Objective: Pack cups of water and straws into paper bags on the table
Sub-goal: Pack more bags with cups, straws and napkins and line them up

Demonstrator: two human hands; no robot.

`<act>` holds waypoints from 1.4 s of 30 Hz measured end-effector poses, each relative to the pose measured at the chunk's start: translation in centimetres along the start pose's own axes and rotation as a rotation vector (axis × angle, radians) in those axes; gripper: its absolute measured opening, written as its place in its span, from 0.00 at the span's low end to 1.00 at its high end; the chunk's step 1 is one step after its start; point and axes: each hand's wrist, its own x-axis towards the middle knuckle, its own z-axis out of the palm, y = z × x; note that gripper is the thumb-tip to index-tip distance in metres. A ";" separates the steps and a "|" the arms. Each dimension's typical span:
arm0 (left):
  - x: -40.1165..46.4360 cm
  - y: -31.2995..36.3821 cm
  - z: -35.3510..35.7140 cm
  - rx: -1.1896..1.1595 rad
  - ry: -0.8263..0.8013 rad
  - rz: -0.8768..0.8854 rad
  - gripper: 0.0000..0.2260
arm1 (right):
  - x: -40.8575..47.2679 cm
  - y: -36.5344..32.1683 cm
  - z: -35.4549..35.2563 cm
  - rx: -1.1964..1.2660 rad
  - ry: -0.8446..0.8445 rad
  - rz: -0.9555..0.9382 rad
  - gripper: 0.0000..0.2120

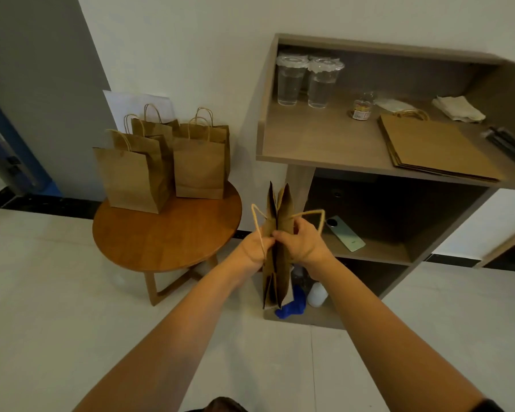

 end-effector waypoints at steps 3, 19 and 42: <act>-0.4 -1.1 0.6 0.060 0.088 -0.021 0.10 | -0.2 1.1 0.2 -0.191 -0.119 -0.061 0.06; 0.0 -8.7 -3.4 0.789 0.373 -0.268 0.07 | -2.1 7.1 -1.3 -0.817 0.008 0.168 0.05; 2.8 -8.0 -8.7 0.580 0.564 -0.437 0.06 | 4.4 5.9 -1.0 -0.436 -0.153 0.196 0.07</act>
